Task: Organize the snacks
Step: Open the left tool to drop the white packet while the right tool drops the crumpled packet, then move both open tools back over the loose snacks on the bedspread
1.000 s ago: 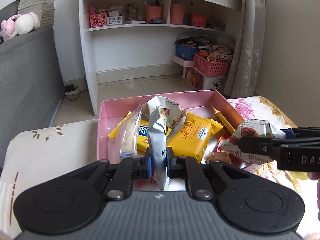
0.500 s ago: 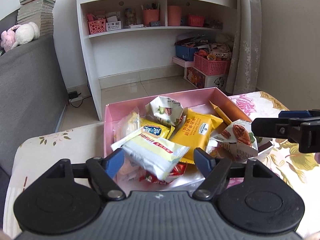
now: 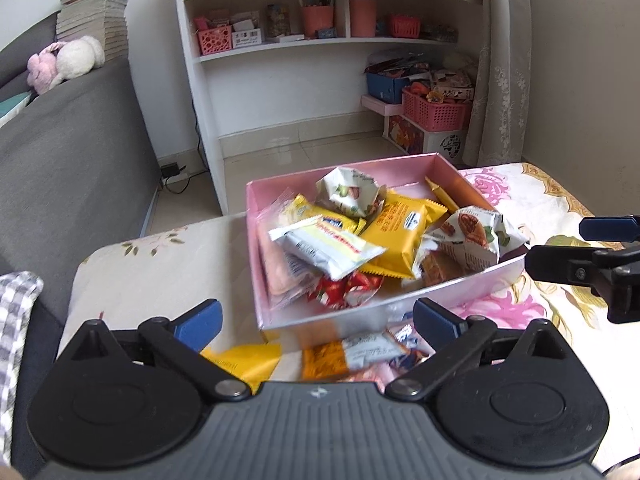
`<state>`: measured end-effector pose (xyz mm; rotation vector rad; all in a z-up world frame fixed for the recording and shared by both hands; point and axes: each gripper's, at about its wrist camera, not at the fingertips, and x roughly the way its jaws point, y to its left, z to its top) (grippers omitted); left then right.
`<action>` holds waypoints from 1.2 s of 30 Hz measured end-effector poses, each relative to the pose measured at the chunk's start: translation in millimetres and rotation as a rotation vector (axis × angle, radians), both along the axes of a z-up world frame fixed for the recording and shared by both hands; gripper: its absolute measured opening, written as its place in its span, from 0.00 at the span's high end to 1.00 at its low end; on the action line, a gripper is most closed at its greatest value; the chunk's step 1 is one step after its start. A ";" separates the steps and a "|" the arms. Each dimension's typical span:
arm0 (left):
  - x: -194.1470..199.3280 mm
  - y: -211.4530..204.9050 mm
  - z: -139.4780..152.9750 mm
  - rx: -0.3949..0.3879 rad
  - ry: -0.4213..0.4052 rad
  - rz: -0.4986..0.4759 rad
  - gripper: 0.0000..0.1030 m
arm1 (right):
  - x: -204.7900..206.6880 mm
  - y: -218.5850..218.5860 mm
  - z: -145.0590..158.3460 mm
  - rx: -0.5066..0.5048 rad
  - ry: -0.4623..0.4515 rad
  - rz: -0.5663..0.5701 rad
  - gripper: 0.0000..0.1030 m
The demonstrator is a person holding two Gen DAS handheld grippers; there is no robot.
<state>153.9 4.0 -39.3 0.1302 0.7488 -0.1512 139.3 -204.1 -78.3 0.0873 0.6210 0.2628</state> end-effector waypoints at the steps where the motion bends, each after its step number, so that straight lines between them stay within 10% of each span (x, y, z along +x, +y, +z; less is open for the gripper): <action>1: -2.8 2.9 0.3 0.003 0.007 0.010 0.00 | -2.6 1.2 0.0 -0.006 0.004 0.001 0.02; 17: -21.4 68.4 -30.9 -0.072 0.141 0.157 0.00 | -21.4 40.6 -34.9 -0.112 0.086 0.117 0.01; 36: -41.5 52.8 -30.6 -0.041 0.065 -0.202 0.19 | 2.5 62.6 -66.8 -0.119 0.141 0.163 0.01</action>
